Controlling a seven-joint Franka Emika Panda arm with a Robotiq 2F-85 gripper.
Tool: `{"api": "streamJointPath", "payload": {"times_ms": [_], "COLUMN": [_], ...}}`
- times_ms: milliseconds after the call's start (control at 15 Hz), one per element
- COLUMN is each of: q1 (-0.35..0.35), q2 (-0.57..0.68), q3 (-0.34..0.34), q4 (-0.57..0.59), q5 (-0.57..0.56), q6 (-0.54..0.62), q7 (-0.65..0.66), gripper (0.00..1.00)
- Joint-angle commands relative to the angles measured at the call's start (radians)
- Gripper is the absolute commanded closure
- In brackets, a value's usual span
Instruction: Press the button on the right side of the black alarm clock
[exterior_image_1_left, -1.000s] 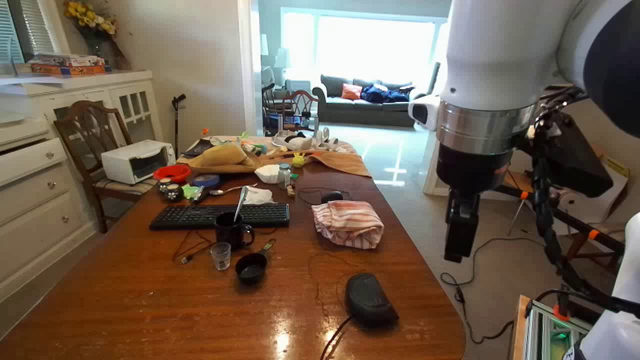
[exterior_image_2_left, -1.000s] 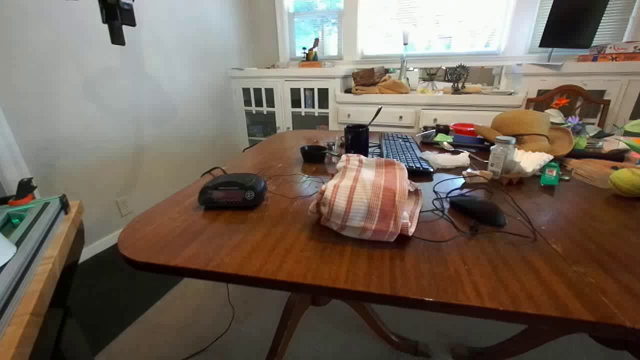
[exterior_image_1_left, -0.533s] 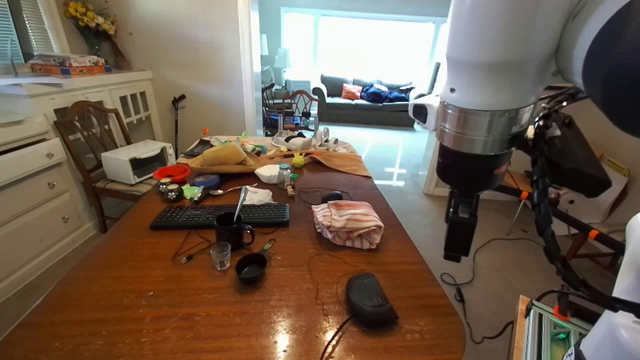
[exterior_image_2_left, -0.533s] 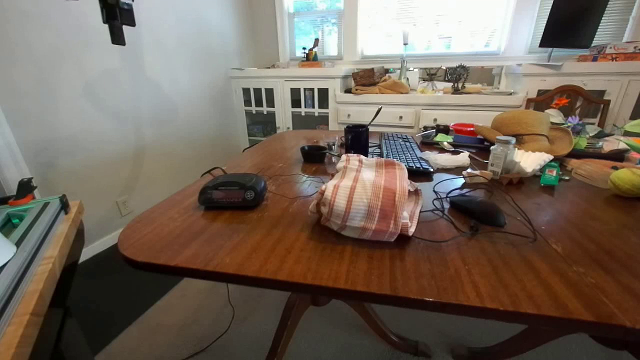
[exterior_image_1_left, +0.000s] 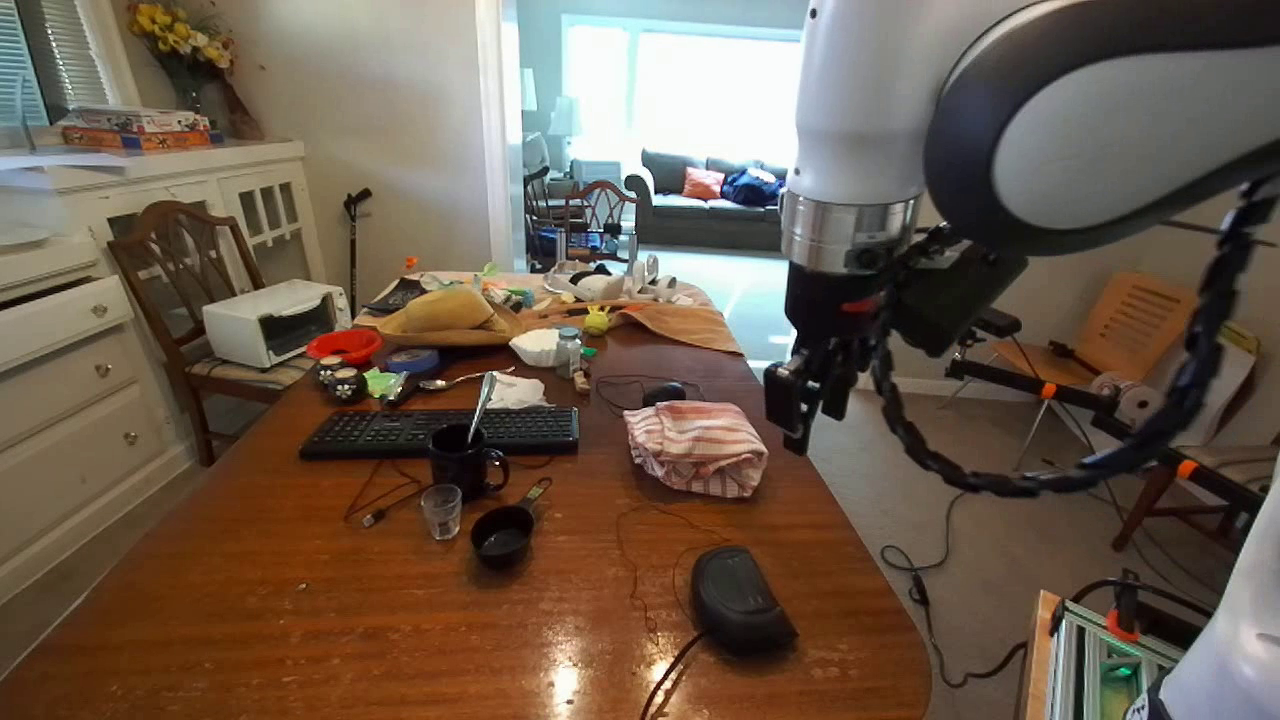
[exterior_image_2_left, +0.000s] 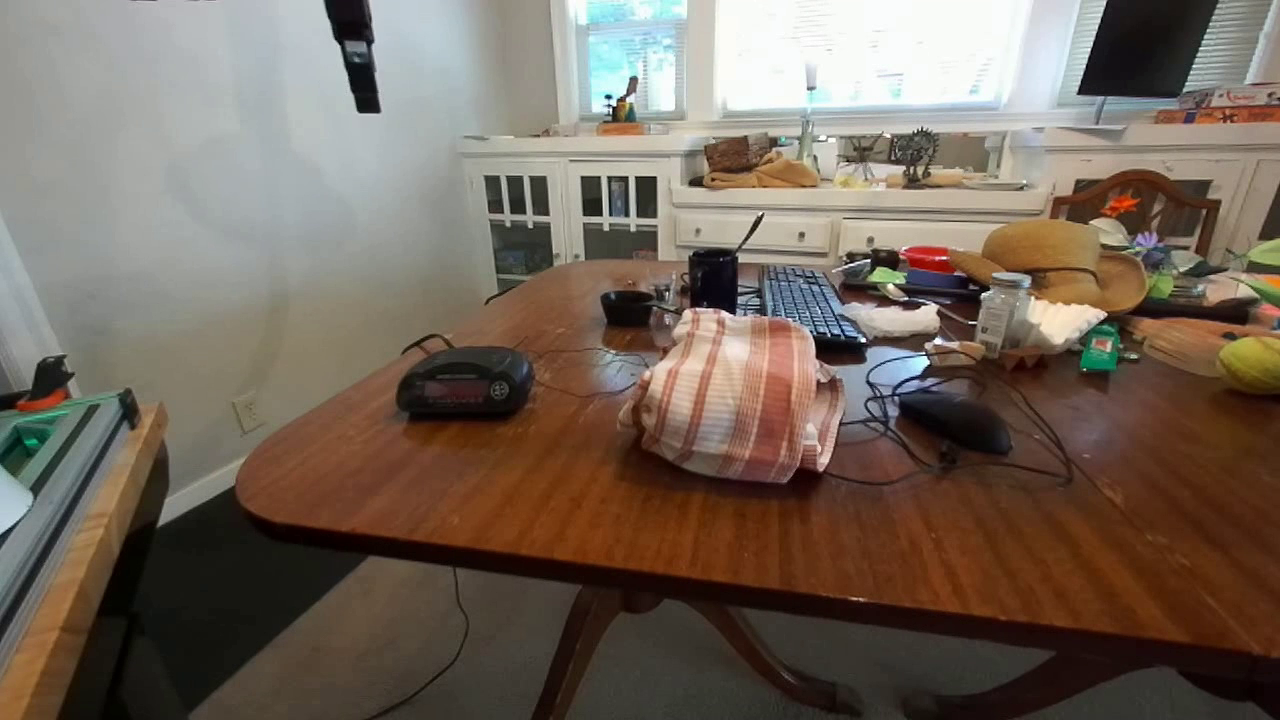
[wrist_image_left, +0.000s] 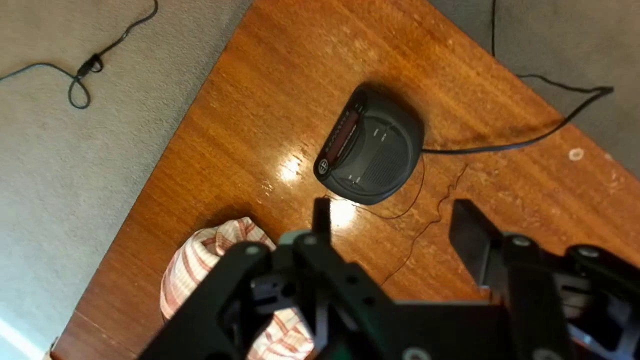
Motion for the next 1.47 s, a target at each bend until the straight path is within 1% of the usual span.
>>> {"api": "streamJointPath", "payload": {"times_ms": [0,133,267,333,467,667,867,1067,1133,1400], "q1": [-0.043,-0.050,-0.053,-0.057,-0.066,-0.069,-0.074,-0.095,-0.080,-0.088], "q2": [0.148,0.179,0.162,0.160,0.177,0.225,0.261,0.322,0.278,0.319], "q3": [-0.048,-0.084,-0.105,-0.114,-0.123,-0.153,-0.174,-0.185,-0.182,-0.190], "q4": [0.070,0.065,0.004,-0.028,-0.072,-0.093,-0.119,-0.141,-0.124,-0.131], "q5": [-0.004,0.013,0.012,0.009,-0.006,0.026,0.030,0.000,0.006,0.004], "q6": [0.076,0.142,0.259,0.318,0.394,0.413,0.440,0.495,0.442,0.469], "q7": [0.079,0.080,0.102,0.113,0.121,0.089,0.088,0.116,0.094,0.095], "gripper": [0.67,0.82,0.96,1.00,1.00,1.00,1.00,1.00,0.99,0.99]}}
